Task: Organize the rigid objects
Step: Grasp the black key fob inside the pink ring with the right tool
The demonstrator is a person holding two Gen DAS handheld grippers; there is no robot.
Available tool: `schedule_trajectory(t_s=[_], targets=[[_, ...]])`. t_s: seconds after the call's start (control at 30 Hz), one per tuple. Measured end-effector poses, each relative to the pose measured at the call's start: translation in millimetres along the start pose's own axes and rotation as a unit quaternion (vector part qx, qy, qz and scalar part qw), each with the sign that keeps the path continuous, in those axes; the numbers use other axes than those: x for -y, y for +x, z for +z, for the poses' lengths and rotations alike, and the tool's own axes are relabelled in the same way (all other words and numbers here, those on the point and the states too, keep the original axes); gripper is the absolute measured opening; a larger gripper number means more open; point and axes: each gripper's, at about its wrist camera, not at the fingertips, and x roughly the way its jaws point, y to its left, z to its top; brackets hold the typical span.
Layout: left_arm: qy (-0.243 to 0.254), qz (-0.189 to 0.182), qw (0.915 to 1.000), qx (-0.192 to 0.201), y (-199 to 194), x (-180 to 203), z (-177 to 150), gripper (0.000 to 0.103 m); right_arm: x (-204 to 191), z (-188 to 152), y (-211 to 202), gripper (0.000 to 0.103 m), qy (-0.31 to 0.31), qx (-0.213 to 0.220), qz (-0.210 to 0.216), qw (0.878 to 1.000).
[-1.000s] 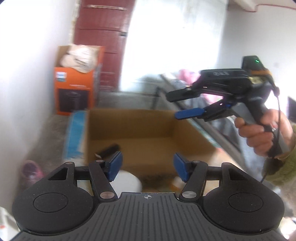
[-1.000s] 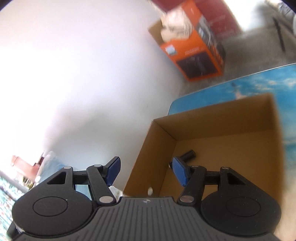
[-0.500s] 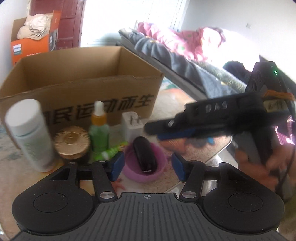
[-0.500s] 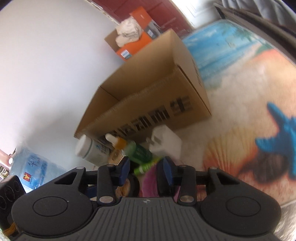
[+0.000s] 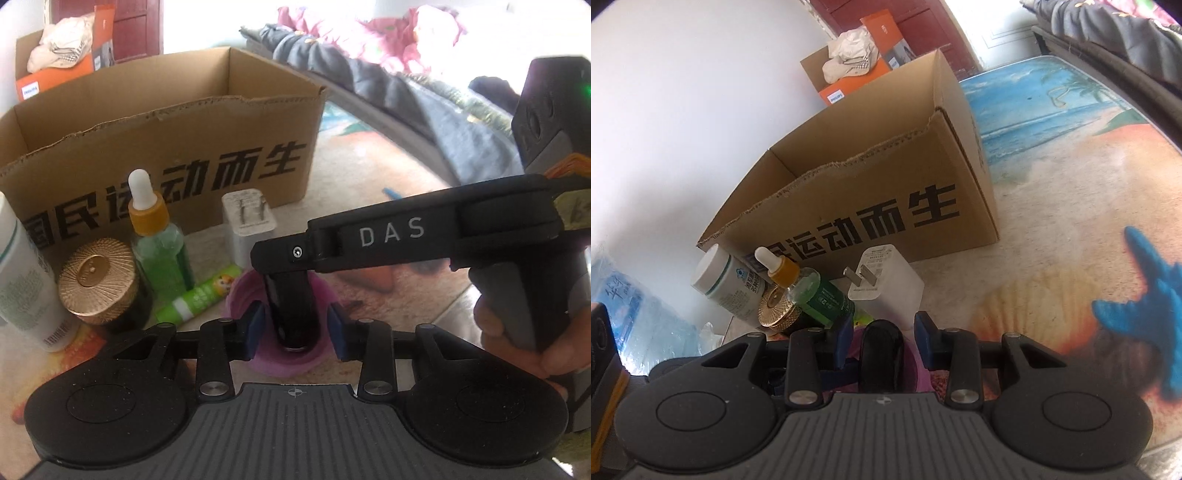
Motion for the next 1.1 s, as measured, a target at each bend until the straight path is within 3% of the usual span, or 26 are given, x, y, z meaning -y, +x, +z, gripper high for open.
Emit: schedule_trajectory(t_s=[0.17,0.5,0.6,1.0,1.1], targets=[[0.001,0.002,1.0000,-0.003,4.6,-0.1,0.2,0.037,-2.4,-4.2,0.9,0.033,-0.020,-0.002,0.005,1.000],[0.017,0.002,0.9998,0.012,12.7,7.0,3.1,0.037,-1.3,-7.1,-11.5,0.032,-0.027,0.013,0.013,0.999],[0.007,0.008,0.9998,0.016,13.6,5.3,4.1,0.030,1.2,-7.5,-14.0,0.032,-0.020,0.015,0.023,0.999],[0.032,0.032,0.9973,0.059,-3.6,9.6,2.5,0.021,-3.4,-10.3,-20.4,0.031,-0.008,0.024,0.051,0.998],[0.035,0.033,0.9966,0.067,-9.1,11.8,3.3,0.019,-7.5,-9.1,-26.7,0.020,-0.009,0.031,0.058,0.998]])
